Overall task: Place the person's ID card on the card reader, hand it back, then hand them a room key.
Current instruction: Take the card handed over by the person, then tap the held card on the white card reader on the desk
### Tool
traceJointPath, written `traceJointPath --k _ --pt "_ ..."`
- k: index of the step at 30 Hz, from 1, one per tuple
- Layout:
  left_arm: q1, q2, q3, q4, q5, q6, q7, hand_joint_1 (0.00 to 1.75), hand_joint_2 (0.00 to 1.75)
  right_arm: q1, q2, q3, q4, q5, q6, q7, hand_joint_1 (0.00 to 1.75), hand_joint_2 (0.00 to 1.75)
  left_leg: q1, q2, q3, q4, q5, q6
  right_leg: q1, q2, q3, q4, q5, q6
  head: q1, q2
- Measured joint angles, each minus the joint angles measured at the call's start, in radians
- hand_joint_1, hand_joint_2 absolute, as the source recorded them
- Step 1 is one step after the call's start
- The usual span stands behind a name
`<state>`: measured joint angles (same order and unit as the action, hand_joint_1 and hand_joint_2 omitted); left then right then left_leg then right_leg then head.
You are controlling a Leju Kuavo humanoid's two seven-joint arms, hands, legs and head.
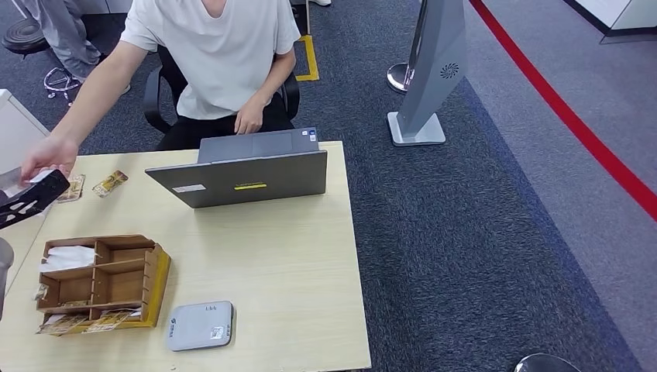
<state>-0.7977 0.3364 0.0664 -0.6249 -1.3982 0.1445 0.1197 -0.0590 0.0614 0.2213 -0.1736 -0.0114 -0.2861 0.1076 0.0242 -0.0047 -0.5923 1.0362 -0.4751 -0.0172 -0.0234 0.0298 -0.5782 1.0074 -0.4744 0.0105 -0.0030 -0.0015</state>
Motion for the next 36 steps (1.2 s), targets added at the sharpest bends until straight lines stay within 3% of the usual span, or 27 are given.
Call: traceJointPath --k 7,12,16,23,25,27,29,36 --pt "0.071 -0.015 0.000 -0.032 0.049 0.082 -0.048 1.75 1.75 0.001 0.009 0.002 0.000 -0.001 -0.002 0.000 0.00 0.00 0.000 0.000 0.000 0.000 0.000 0.000 0.000 0.000 0.000 0.000 0.000 0.000 0.000 0.000" --pt "0.198 -0.067 -0.021 -0.203 0.098 0.157 -0.087 1.75 1.75 0.001 0.015 0.002 0.000 -0.002 -0.006 -0.001 0.00 0.00 -0.001 0.000 -0.001 0.000 0.000 0.000 0.000 0.000 -0.001 -0.001 0.000 0.000 0.000 0.000" --pt "0.290 -0.117 -0.055 -0.348 0.119 0.243 -0.176 1.75 1.75 0.002 0.019 0.002 0.000 0.000 -0.008 -0.002 0.00 0.00 -0.001 0.000 -0.001 0.000 0.000 0.001 -0.001 0.000 -0.001 -0.001 -0.001 0.001 0.000 0.000" --pt "0.306 -0.127 -0.065 -0.376 0.115 0.258 -0.187 1.75 1.75 0.003 0.019 0.002 0.000 0.000 -0.008 -0.002 0.00 0.00 -0.001 0.000 -0.001 0.000 -0.001 0.001 -0.001 -0.001 -0.001 -0.001 -0.001 0.001 0.000 0.000" --pt "0.368 -0.173 -0.127 -0.482 0.072 0.289 -0.182 1.75 1.75 0.002 0.024 0.002 0.000 0.006 -0.009 -0.004 0.00 0.00 -0.002 -0.003 -0.001 0.001 -0.001 0.001 -0.002 -0.003 0.000 -0.002 -0.002 0.002 0.000 0.000" --pt "0.465 -0.254 -0.268 -0.658 0.016 0.315 -0.154 1.75 1.75 0.001 0.032 0.002 0.000 0.012 -0.015 -0.010 0.00 0.00 -0.003 -0.006 -0.002 0.001 -0.001 0.002 -0.003 -0.005 0.001 -0.002 -0.002 0.003 0.000 0.000" --pt "0.519 -0.301 -0.376 -0.768 0.000 0.317 -0.135 1.75 1.75 0.002 0.037 0.001 0.000 0.012 -0.020 -0.015 0.00 0.00 -0.003 -0.006 -0.002 0.001 -0.002 0.003 -0.002 -0.005 0.000 -0.002 -0.002 0.003 0.001 0.000" --pt "0.546 -0.324 -0.438 -0.812 -0.025 0.264 -0.107 1.75 1.75 0.003 0.039 -0.001 0.000 0.008 -0.021 -0.012 0.00 0.00 -0.002 -0.006 -0.002 0.000 -0.002 0.003 -0.002 -0.005 0.000 -0.002 -0.002 0.003 0.001 0.000"
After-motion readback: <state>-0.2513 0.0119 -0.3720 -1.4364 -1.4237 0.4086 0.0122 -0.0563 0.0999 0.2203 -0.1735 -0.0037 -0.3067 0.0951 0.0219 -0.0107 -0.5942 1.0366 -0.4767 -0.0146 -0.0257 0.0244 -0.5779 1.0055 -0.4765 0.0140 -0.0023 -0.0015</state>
